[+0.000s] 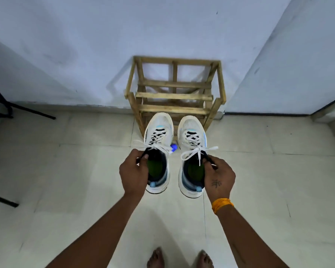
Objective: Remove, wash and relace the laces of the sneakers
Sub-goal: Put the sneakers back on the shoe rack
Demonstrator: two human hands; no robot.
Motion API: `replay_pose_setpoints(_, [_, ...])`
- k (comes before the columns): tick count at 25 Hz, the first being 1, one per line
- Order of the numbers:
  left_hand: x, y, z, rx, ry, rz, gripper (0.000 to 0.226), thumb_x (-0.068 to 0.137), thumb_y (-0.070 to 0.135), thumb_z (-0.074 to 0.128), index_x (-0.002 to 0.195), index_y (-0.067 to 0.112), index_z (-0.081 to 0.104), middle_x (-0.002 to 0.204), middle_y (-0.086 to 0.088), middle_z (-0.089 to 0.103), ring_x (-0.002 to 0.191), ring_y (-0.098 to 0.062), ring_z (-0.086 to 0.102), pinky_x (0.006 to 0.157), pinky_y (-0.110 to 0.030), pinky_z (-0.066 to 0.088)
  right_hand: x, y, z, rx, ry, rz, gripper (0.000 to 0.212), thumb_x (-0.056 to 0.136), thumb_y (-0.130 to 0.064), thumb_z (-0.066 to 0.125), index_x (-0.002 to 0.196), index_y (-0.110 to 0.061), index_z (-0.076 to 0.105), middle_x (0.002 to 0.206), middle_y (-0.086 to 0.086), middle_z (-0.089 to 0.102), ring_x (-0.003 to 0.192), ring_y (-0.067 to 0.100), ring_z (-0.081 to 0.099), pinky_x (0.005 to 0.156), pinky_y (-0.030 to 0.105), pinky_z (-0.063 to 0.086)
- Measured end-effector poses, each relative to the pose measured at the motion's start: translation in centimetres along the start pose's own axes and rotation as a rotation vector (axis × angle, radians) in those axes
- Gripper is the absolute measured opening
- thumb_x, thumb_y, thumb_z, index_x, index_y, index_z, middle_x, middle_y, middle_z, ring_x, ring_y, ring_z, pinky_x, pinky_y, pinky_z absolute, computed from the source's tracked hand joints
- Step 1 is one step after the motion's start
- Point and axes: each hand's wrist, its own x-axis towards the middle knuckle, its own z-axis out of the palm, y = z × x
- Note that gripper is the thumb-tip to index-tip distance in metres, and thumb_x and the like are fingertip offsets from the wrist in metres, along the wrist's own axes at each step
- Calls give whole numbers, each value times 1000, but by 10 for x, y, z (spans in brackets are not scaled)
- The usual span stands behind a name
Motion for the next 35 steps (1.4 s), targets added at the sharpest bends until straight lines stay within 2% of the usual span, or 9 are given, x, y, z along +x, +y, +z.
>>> replay_pose_setpoints(4, [44, 27, 13, 60, 4, 21, 11, 95, 15, 67, 87, 22, 61, 82, 9, 69, 81, -19, 66, 69, -33, 47, 32, -30, 6, 46, 18, 22, 12, 94, -20, 71, 101, -20, 81, 86, -9, 72, 84, 13, 69, 84, 29, 53])
replay_pose_setpoints(8, [88, 43, 50, 116, 1, 61, 17, 96, 13, 65, 86, 21, 55, 78, 7, 64, 75, -21, 60, 65, -30, 37, 88, -38, 26, 21, 43, 27, 14, 96, -23, 70, 103, -19, 81, 86, -7, 73, 83, 13, 67, 80, 24, 49])
replay_pose_setpoints(15, [174, 45, 135, 195, -3, 52, 2, 99, 14, 64, 97, 15, 62, 87, 5, 69, 78, -16, 60, 67, -26, 38, 209, -25, 92, -100, 55, 65, 20, 97, -30, 66, 110, -22, 79, 97, 0, 76, 90, 24, 70, 85, 37, 56])
replay_pose_setpoints(19, [215, 38, 174, 221, 1, 49, 13, 98, 12, 64, 89, 14, 54, 82, 0, 67, 72, -25, 58, 63, -30, 35, 251, -16, 126, -132, 25, -43, 20, 99, -24, 64, 111, -18, 78, 97, 3, 76, 88, 27, 70, 83, 38, 57])
replay_pose_setpoints(21, [235, 35, 192, 232, -17, 57, 18, 98, 11, 64, 87, 16, 50, 79, -1, 64, 71, -25, 57, 61, -30, 33, 269, -16, 141, -169, 27, -87, 17, 98, -18, 64, 108, -15, 77, 94, 7, 76, 86, 30, 70, 80, 34, 54])
replay_pose_setpoints(26, [275, 28, 223, 226, -39, 111, 5, 98, 11, 63, 94, 11, 59, 87, -2, 68, 78, -22, 59, 65, -31, 36, 305, -13, 168, -276, 29, -114, 17, 98, -13, 62, 108, -10, 76, 96, 13, 76, 87, 37, 69, 78, 35, 51])
replay_pose_setpoints(30, [290, 20, 239, 229, -53, 151, 4, 97, 9, 63, 96, 9, 59, 89, -3, 68, 80, -24, 60, 66, -30, 38, 325, -11, 176, -324, 32, -144, 15, 98, -11, 62, 105, -7, 75, 93, 14, 74, 86, 36, 68, 74, 29, 43])
replay_pose_setpoints(35, [292, 12, 238, 197, -72, 153, 4, 96, 9, 65, 98, 7, 61, 93, -3, 69, 84, -17, 60, 70, -20, 35, 333, -10, 182, -372, 11, -98, 18, 98, -15, 63, 110, -8, 74, 98, 13, 74, 91, 35, 69, 79, 36, 52])
